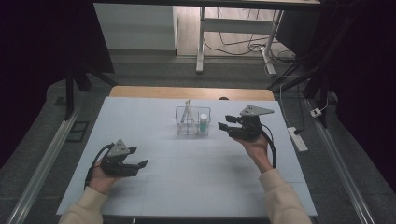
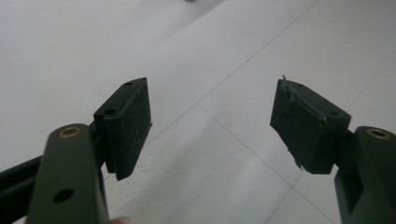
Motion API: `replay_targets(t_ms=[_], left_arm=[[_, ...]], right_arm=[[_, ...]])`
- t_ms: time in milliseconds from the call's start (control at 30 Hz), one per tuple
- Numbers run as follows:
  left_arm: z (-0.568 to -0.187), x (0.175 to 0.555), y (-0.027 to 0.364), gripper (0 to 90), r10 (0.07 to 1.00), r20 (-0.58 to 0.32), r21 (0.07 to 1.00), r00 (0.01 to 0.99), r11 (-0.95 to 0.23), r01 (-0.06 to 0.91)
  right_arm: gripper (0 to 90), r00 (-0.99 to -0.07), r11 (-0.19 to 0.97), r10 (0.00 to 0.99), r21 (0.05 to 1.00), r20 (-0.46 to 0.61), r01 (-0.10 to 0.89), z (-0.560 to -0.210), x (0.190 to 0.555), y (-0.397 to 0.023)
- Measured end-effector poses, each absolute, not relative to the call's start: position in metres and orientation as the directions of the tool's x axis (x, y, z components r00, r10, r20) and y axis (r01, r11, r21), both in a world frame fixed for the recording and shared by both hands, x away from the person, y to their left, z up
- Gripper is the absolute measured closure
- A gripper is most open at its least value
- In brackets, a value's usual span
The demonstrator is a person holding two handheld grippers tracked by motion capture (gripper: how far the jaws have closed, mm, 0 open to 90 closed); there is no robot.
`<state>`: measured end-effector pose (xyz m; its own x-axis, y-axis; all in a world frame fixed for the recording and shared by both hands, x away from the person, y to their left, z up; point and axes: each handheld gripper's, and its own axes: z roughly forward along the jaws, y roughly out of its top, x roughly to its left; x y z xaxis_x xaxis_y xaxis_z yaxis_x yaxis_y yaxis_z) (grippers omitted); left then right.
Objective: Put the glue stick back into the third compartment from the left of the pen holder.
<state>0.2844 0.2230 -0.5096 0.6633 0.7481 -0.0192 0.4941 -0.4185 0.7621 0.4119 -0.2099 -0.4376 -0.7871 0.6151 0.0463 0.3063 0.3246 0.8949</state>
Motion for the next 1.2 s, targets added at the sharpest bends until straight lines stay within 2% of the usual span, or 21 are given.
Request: replay_targets(t_ms=[733, 1200], left_arm=[[-0.509, 0.284, 0.224, 28.9, 0.753, -0.017, 0.765, 0.657, -0.414, 0.494], [-0.509, 0.283, 0.223, 28.9, 0.754, -0.012, 0.764, 0.656, -0.416, 0.492]], right_arm=[[46.3, -0.772, 0.4, 0.635, 0.849, 0.015, 0.346, -0.475, 0.357, -0.269], [45.1, -0.764, 0.433, 0.645, 0.824, 0.0, 0.366, -0.489, 0.341, -0.294]])
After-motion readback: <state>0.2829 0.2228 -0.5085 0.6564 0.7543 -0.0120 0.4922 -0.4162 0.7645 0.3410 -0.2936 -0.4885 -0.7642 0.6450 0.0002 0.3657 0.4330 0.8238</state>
